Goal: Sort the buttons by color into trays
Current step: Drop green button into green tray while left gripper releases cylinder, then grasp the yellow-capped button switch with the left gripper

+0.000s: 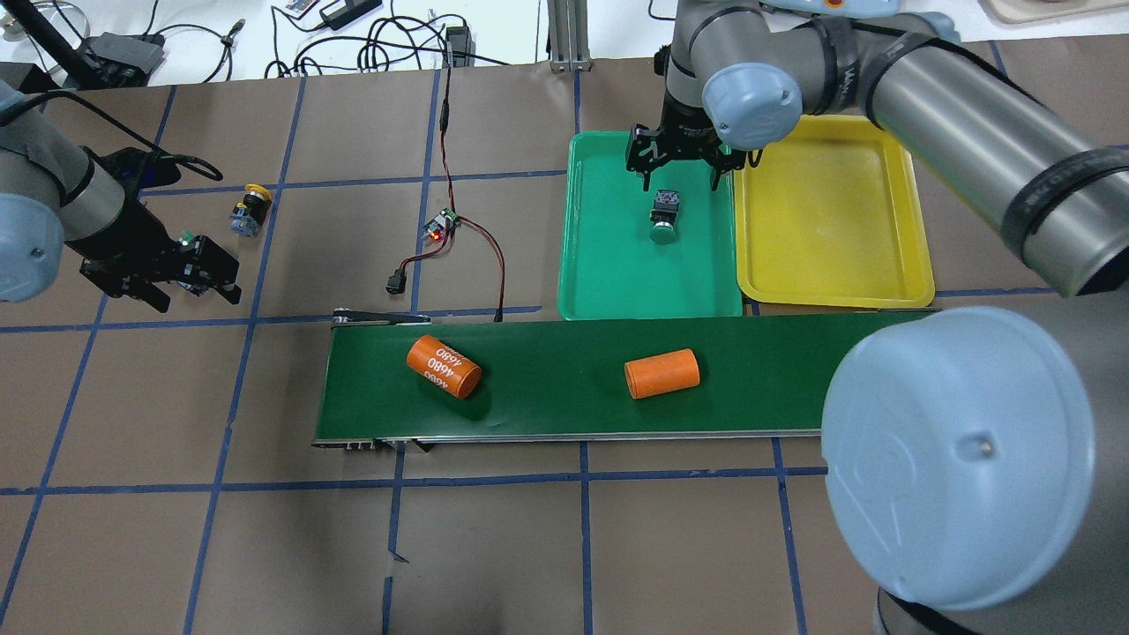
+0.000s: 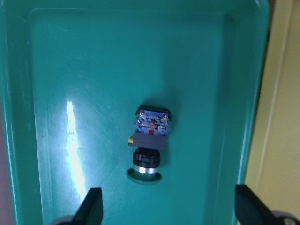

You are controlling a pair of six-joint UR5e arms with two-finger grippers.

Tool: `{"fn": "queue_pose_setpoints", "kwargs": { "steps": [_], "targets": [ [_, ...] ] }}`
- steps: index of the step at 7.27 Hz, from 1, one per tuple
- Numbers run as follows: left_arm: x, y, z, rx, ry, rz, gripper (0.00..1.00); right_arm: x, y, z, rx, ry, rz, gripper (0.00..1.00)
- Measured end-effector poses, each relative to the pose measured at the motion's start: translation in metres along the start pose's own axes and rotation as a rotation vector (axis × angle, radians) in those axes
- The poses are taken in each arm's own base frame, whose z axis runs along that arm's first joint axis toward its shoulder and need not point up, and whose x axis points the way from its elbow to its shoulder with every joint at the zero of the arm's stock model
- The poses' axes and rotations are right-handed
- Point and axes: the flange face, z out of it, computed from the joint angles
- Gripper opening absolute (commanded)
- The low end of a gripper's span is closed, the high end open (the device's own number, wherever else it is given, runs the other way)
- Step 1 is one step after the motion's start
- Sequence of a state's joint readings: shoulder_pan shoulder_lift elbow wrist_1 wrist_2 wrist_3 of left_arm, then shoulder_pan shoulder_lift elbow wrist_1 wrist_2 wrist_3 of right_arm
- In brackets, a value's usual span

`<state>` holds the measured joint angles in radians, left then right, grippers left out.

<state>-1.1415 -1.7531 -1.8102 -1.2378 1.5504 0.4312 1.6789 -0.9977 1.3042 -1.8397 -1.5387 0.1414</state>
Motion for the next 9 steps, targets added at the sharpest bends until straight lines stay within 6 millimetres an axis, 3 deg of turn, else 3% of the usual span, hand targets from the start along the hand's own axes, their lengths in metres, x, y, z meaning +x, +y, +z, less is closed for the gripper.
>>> {"fn": "queue_pose_setpoints", "kwargs": {
  "steps": [2,4,5,6,8,9],
  "targets": [
    [-0.027,-0.053,-0.002,0.033,-0.027,0.146,1.00,0.034,0.045,-0.097,-0.010,0.004,-0.011,1.00],
    [-0.049,-0.103,0.019,0.035,-0.024,0.223,1.00,0.045,0.102,-0.166,-0.034,0.010,-0.019,1.00],
    [-0.056,-0.123,0.037,0.038,-0.024,0.239,1.00,0.046,0.121,-0.180,-0.052,0.012,-0.023,1.00],
    [-0.058,-0.141,0.056,0.053,-0.032,0.259,1.00,0.047,0.130,-0.179,-0.071,0.014,-0.025,1.00],
    [-0.048,-0.163,0.090,0.070,-0.044,0.289,0.98,0.048,0.137,-0.171,-0.069,0.010,-0.036,1.00],
    [-0.047,-0.169,0.097,0.082,-0.049,0.290,0.97,0.047,0.137,-0.173,-0.042,0.008,-0.044,1.00]
  ]
}}
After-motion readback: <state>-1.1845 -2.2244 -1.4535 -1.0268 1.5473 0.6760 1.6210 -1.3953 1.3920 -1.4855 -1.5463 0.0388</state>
